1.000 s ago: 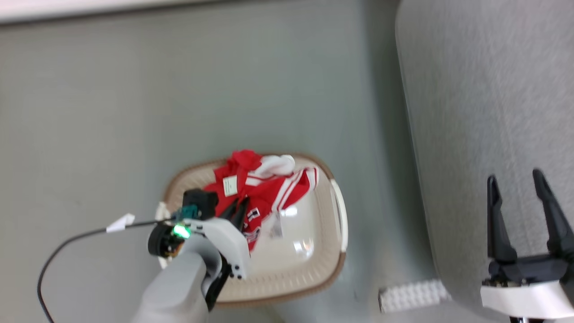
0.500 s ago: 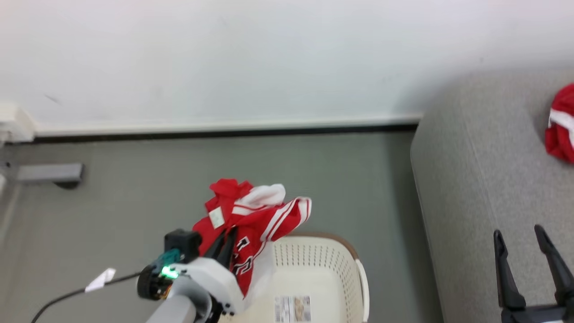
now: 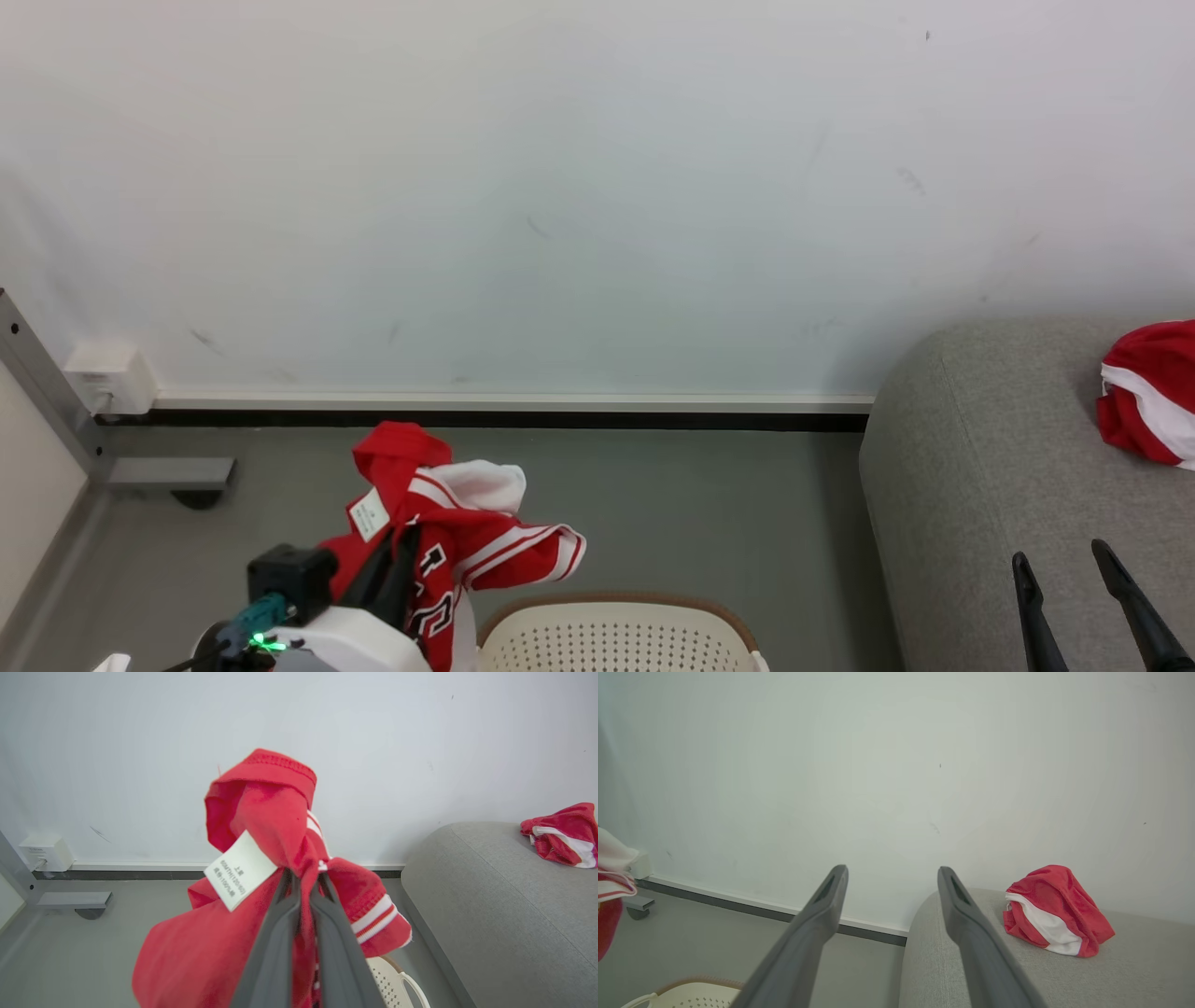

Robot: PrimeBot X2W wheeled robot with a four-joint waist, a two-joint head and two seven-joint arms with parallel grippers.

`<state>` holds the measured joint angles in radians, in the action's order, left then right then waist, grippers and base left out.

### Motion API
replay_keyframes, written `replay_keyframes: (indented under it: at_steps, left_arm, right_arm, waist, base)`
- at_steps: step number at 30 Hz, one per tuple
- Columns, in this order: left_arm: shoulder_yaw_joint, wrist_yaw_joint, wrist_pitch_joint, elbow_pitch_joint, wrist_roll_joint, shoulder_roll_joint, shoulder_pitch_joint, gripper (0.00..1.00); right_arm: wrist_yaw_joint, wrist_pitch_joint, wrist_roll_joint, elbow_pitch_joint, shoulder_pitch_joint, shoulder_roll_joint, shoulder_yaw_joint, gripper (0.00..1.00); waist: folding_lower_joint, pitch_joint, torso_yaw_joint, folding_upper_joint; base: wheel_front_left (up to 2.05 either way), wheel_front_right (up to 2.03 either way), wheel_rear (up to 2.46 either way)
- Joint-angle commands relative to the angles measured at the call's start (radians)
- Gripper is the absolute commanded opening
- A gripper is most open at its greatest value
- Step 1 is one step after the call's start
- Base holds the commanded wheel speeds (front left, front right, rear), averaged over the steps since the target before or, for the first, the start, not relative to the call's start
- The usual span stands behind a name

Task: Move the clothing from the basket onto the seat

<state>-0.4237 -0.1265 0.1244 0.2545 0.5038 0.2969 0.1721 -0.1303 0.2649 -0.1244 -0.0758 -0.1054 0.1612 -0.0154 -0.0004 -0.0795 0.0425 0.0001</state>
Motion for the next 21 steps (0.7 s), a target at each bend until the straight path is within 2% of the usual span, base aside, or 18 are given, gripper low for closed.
replay_keyframes:
  at_steps: [1, 5, 10, 16, 21]
  left_arm:
    - [0.007, -0.016, -0.018, -0.054, -0.001, 0.023, -0.024, 0.00]
    - [0.011, -0.041, -0.067, -0.170, -0.004, 0.056, -0.061, 0.00]
    - [-0.004, -0.045, -0.117, -0.280, -0.008, 0.084, -0.081, 0.00]
    - [-0.045, -0.007, -0.170, -0.366, -0.023, 0.118, -0.065, 0.00]
    - [-0.080, 0.017, -0.198, -0.400, -0.030, 0.112, -0.037, 0.00]
  right_arm:
    - [-0.001, -0.001, -0.014, -0.001, -0.007, 0.012, 0.003, 1.00]
    - [-0.001, -0.001, -0.025, 0.001, -0.001, 0.027, 0.032, 1.00]
    - [0.000, -0.001, -0.058, 0.025, 0.017, 0.076, 0.113, 1.00]
    - [-0.001, -0.005, -0.121, 0.078, 0.080, 0.202, 0.281, 1.00]
    - [0.000, -0.030, -0.162, 0.137, 0.161, 0.289, 0.423, 1.00]
  waist:
    - [0.0004, -0.009, 0.001, -0.0001]
    - [0.0004, -0.010, 0.003, -0.0001]
    - [0.0004, -0.006, 0.002, -0.0001]
    - [0.0004, 0.005, -0.006, -0.0001]
    - [0.0004, 0.010, -0.016, -0.0001]
  base:
    - [0.00, 0.00, 0.00]
    - [0.00, 0.00, 0.00]
    - [0.00, 0.00, 0.00]
    - [0.00, 0.00, 0.00]
    - [0.00, 0.00, 0.00]
